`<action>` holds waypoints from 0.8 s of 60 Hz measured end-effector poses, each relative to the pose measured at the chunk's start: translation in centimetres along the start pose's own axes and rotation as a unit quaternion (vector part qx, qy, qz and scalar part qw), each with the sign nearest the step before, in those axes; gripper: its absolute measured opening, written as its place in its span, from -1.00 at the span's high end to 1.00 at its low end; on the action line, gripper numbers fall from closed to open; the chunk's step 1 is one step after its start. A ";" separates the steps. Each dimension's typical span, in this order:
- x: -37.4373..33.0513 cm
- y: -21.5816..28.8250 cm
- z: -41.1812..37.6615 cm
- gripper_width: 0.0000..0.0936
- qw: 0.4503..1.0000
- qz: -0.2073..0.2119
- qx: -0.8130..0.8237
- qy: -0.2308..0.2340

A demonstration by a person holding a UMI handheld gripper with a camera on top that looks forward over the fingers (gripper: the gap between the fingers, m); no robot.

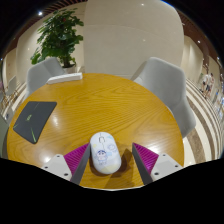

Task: Arrange mouse

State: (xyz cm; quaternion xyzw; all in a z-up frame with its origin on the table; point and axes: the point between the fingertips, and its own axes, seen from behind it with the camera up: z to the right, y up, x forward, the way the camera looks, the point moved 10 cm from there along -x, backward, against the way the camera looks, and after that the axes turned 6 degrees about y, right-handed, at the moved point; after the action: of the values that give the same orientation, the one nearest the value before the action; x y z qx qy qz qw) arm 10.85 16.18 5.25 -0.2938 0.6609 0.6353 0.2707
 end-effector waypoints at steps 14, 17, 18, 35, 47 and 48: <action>0.5 0.7 0.1 0.07 1.000 -0.010 0.004 -0.012; 0.4 0.8 -0.5 0.14 1.000 -0.014 0.003 -0.005; 0.4 0.9 -0.6 0.20 1.000 -0.014 0.006 -0.001; -2.9 12.6 -10.2 0.22 0.997 0.059 -0.007 0.046; -1.2 16.5 -23.5 0.22 0.989 0.074 -0.034 0.123; -0.8 16.3 -24.4 0.22 0.989 0.072 -0.039 0.126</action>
State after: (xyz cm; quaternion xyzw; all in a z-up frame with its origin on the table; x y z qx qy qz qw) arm -0.16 -7.85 18.00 -0.3334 0.6838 0.6365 0.1270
